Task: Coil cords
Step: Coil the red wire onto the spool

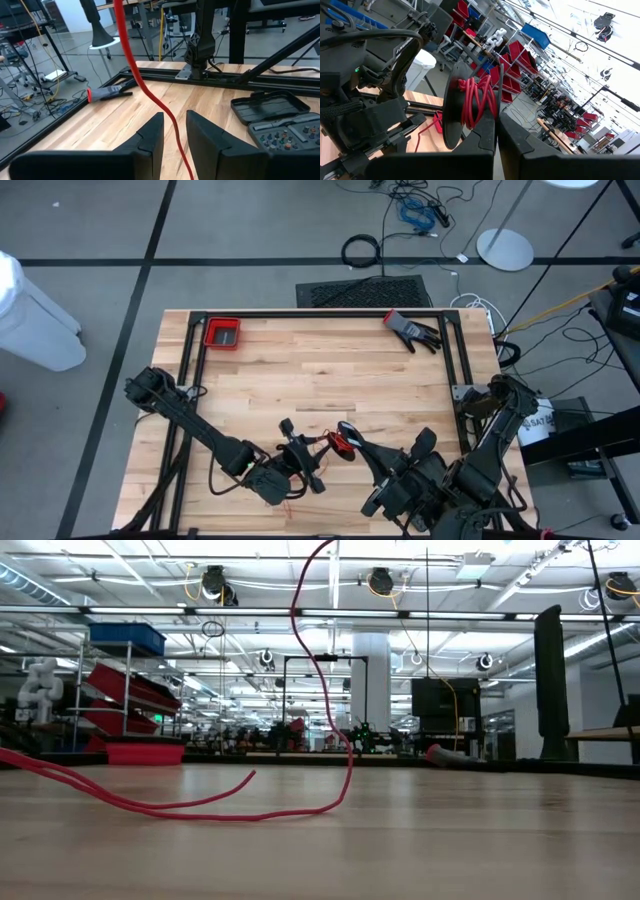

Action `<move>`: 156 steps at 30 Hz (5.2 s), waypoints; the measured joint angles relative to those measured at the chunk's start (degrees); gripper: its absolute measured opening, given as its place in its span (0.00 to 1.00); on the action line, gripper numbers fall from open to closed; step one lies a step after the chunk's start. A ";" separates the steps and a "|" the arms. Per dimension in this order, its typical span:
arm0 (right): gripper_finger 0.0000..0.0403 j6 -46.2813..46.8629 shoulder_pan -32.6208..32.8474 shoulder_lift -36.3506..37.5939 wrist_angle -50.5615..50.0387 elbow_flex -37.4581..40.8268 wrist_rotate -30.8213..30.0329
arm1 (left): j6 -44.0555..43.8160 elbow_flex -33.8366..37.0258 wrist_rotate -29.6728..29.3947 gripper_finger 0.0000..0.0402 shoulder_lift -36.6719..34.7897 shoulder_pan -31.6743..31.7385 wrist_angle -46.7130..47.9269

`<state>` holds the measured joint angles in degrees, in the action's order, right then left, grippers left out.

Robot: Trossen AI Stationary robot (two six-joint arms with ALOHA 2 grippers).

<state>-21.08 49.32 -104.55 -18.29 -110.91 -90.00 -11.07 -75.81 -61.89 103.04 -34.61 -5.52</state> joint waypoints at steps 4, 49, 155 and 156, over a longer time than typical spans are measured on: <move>0.00 -0.09 0.02 0.00 -0.01 0.00 0.02 | 0.08 0.00 0.14 0.17 0.00 -0.02 0.00; 0.00 9.53 -5.28 -1.56 -0.36 -0.02 10.08 | 2.44 0.02 3.66 0.00 0.11 1.29 -3.74; 0.00 34.05 -10.65 1.94 -35.16 0.02 48.18 | 20.52 -14.62 -3.50 0.00 -4.66 -15.80 14.42; 0.00 33.96 -10.09 2.31 -34.46 0.02 48.13 | 20.46 -14.62 -3.78 0.00 -4.66 -15.80 14.59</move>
<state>12.88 39.23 -102.25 -52.75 -110.89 -41.86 9.39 -90.43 -65.67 98.39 -50.41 9.07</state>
